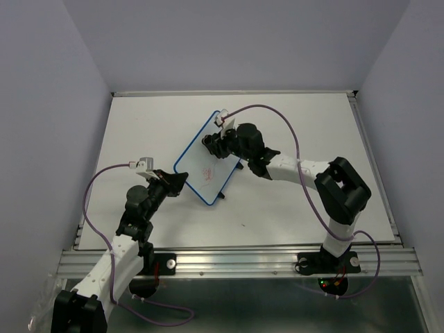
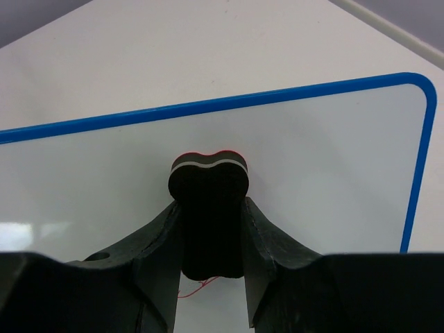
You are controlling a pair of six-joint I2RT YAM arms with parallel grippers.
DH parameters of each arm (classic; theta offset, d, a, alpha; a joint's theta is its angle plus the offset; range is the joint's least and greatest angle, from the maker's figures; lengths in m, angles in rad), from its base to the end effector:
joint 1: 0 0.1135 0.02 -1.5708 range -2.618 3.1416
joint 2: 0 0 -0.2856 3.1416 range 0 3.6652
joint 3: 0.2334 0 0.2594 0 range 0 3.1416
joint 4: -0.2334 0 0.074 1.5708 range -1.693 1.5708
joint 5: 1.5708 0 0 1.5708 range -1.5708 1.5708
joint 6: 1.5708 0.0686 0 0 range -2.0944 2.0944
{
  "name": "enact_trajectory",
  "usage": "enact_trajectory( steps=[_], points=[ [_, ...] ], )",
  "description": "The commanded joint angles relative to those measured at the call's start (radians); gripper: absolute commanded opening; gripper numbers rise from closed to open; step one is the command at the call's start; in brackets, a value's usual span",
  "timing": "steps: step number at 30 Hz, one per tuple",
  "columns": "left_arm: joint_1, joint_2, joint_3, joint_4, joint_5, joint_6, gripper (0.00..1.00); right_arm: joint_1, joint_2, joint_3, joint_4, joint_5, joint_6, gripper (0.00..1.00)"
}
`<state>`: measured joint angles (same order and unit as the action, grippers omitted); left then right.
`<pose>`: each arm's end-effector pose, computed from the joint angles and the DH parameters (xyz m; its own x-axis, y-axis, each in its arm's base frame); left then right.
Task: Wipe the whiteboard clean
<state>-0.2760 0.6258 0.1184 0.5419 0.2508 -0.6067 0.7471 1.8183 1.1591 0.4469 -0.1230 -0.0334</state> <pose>0.1672 -0.0651 0.2154 -0.2593 -0.5006 -0.8259 0.4319 0.7048 -0.5628 0.3355 0.3222 0.2533 -0.1290 -0.1647 -0.9779 -0.7671 0.6415 -0.0068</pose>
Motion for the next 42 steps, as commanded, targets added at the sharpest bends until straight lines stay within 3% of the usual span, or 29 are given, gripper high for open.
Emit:
enact_trajectory(
  steps=[1, 6, 14, 27, 33, 42],
  points=[
    [-0.017, 0.011, 0.015, -0.060, 0.048, 0.064, 0.00, -0.026, 0.027, 0.077, -0.011, 0.091, -0.008, 0.01],
    [-0.017, 0.011, 0.015, -0.060, 0.044, 0.064, 0.00, -0.035, 0.038, 0.106, -0.046, 0.077, -0.025, 0.01],
    [-0.015, 0.014, 0.018, -0.059, 0.036, 0.065, 0.00, -0.016, 0.022, 0.047, -0.071, -0.162, -0.060, 0.01],
    [-0.019, 0.014, 0.020, -0.063, 0.030, 0.067, 0.00, 0.015, -0.025, -0.128, -0.088, -0.259, -0.051, 0.01],
    [-0.019, 0.012, 0.020, -0.063, 0.033, 0.067, 0.00, 0.015, -0.043, -0.119, -0.073, -0.112, -0.025, 0.01],
    [-0.019, 0.005, 0.017, -0.063, 0.038, 0.064, 0.00, -0.018, -0.002, 0.046, -0.076, 0.011, -0.045, 0.01]
  ],
)
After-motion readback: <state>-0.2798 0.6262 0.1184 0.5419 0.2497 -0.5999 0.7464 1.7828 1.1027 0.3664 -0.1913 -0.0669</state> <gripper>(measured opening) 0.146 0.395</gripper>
